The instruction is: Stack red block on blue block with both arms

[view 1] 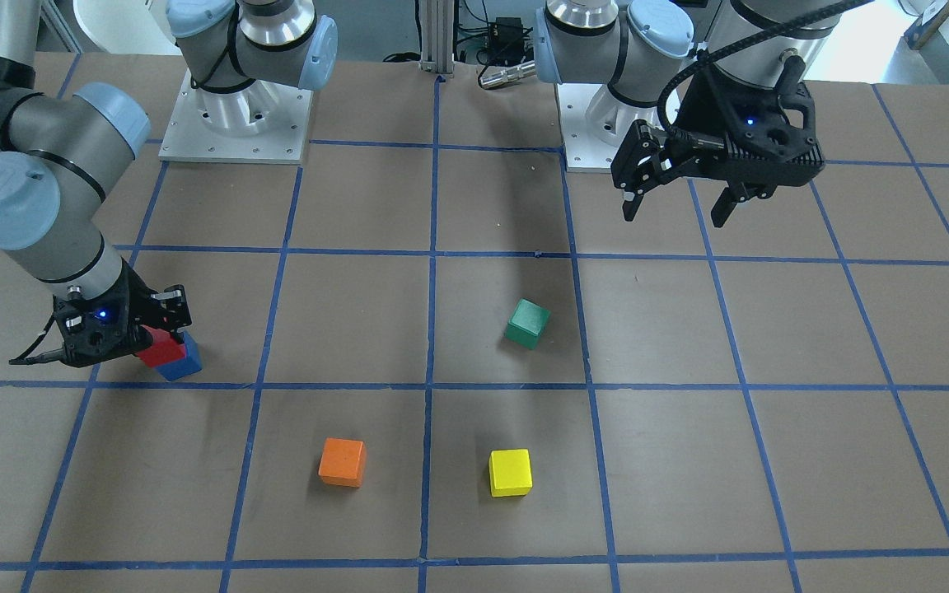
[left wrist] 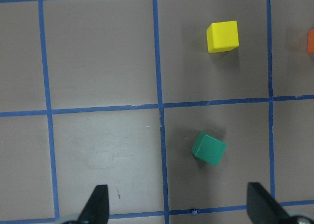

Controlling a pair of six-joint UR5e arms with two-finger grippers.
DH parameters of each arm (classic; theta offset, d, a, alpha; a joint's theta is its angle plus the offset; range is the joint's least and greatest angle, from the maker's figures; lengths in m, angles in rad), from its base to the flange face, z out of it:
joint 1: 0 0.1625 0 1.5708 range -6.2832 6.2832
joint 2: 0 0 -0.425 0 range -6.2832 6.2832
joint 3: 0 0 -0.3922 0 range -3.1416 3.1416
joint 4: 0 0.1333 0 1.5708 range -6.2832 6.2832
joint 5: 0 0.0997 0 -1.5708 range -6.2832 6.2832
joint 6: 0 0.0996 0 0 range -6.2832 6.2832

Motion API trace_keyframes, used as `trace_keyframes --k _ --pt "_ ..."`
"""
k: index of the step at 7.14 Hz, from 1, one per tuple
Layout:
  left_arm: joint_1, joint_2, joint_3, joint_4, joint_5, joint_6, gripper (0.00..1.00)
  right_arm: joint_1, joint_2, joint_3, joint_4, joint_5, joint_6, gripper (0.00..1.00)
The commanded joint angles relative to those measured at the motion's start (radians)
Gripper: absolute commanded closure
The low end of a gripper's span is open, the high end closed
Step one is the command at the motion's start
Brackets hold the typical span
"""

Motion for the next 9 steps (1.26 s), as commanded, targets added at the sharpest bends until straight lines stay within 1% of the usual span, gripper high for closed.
trace_keyframes --k 1,2,4,5,6,8,9 --pt "0.000 0.000 0.002 0.000 -0.004 0.000 0.00 0.000 0.002 -0.003 -0.001 0.001 0.007 0.26" --pt "0.000 -0.003 0.006 0.000 -0.005 -0.002 0.00 0.000 0.000 -0.003 0.001 0.013 0.035 0.00" --pt "0.000 0.000 0.003 0.001 -0.005 -0.001 0.00 0.000 -0.001 -0.009 0.002 0.013 0.065 0.00" --pt "0.000 -0.002 -0.003 0.008 -0.005 -0.002 0.00 0.000 -0.010 -0.038 0.026 -0.002 0.069 0.00" --pt "-0.002 0.000 -0.009 0.008 -0.005 -0.002 0.00 0.000 -0.039 -0.087 0.141 0.002 0.092 0.00" --pt "-0.002 0.000 -0.009 0.017 -0.005 -0.002 0.00 0.001 -0.133 -0.226 0.435 -0.004 0.236 0.00" --pt "-0.002 0.000 -0.006 0.017 -0.007 -0.002 0.00 0.004 -0.165 -0.297 0.558 -0.004 0.314 0.00"
